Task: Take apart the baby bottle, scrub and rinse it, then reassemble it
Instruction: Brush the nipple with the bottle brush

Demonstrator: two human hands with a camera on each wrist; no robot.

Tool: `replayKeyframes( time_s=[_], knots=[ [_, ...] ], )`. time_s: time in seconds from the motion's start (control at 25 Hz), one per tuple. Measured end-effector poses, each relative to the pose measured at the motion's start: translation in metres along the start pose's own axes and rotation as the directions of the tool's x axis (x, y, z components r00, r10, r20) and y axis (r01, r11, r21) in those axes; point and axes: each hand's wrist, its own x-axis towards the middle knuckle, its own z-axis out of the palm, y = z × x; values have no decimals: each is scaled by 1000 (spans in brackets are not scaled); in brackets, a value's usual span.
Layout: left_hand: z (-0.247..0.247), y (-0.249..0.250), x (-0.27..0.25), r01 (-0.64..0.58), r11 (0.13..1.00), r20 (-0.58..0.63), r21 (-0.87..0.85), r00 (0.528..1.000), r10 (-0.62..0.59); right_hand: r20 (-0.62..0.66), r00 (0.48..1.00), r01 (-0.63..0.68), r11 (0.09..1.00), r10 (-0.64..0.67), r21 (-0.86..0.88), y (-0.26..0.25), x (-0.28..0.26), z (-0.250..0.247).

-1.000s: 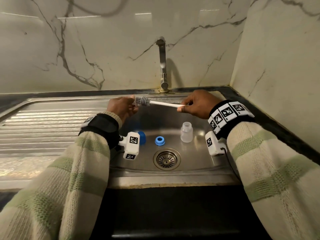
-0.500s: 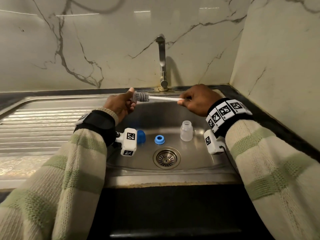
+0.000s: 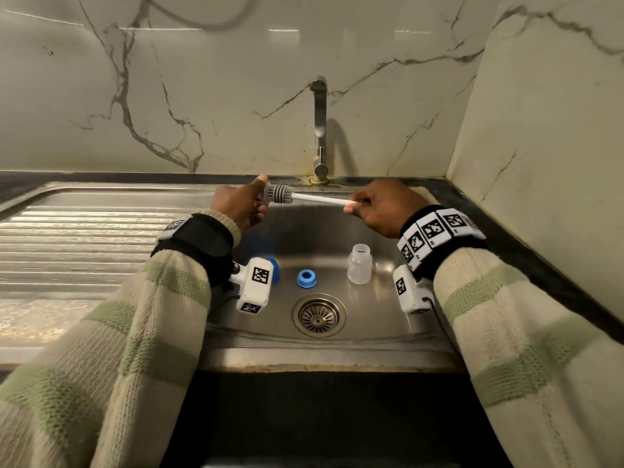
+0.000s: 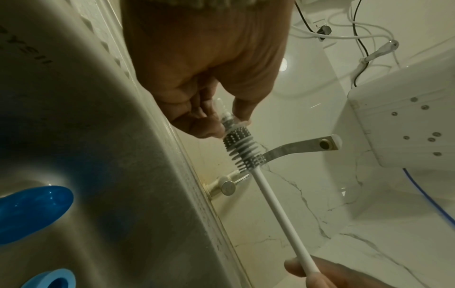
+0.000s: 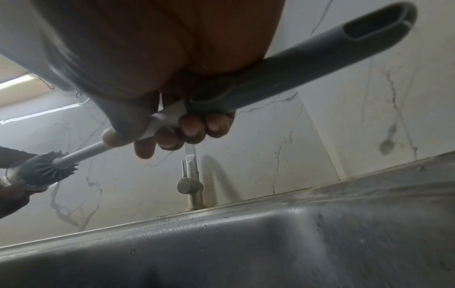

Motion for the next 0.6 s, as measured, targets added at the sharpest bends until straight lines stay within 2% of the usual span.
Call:
replayKeyframes(
  time_s=[0.16, 0.32, 0.44, 0.6],
  knots=[
    [0, -2, 2, -16, 999, 73, -47, 997, 20, 1, 1000, 5, 1000, -5, 9, 1, -2, -3],
    [8, -2, -3, -91, 993, 167, -74, 981, 102, 108, 988, -122, 987, 110, 105, 9, -4, -8],
    [11, 1, -5, -86, 993, 116, -84, 989, 96, 63, 996, -66, 995, 61, 71, 9, -3, -6],
    [8, 4, 1, 4, 997, -8, -74, 1000, -5, -33, 999, 11, 997, -14, -78, -5, -3, -5]
  ],
)
